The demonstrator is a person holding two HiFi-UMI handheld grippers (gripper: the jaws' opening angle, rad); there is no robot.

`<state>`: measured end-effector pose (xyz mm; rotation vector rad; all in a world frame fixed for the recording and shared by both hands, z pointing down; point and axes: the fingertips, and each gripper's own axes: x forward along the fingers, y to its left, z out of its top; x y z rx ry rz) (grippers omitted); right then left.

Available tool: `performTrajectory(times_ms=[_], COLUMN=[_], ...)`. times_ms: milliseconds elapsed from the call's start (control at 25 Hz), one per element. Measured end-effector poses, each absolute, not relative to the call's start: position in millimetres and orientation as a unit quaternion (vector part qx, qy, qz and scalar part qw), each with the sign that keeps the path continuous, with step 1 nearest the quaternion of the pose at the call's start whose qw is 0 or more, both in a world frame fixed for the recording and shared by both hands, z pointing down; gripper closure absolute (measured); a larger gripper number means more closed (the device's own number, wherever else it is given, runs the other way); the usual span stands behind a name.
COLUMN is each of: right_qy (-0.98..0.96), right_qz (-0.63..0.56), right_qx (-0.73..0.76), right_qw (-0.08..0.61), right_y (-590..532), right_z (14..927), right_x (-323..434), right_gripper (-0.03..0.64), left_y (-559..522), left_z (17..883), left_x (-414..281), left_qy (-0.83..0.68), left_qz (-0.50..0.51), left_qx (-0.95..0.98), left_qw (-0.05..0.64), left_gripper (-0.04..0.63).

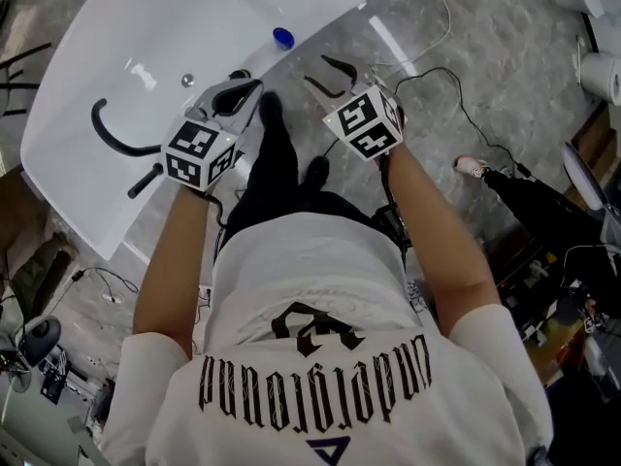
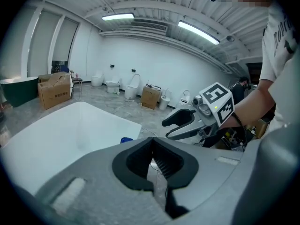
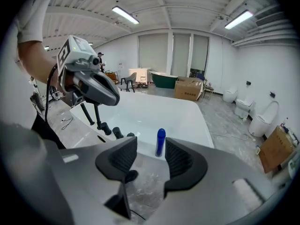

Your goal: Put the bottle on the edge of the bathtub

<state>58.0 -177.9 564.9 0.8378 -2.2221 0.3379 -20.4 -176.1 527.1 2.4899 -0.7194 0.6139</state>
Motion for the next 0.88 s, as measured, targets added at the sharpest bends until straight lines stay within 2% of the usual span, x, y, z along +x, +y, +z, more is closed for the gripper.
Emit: performTrajectory(times_ms=[520, 880], right_qy=[-0.888, -0.895], right_qz=[0.074, 0.030], right_qx=[0.362, 0.392], right_qw=[0.273, 0.211], right_y=[-62.4, -26.0], right_z=[405.2, 315.1], right_x=[92.4, 96.8], right_gripper=[0.520, 0.571], left_y=[-69.9, -26.4], left_z=[395.8, 294.2], left_x=[1.1, 8.9], left_qy=[-0.283, -0.280], left_qz=[0.154, 0.091], left_qx=[0.934, 0.951], left_qw=[0.153, 0.093], left_gripper=[0.589, 0.589])
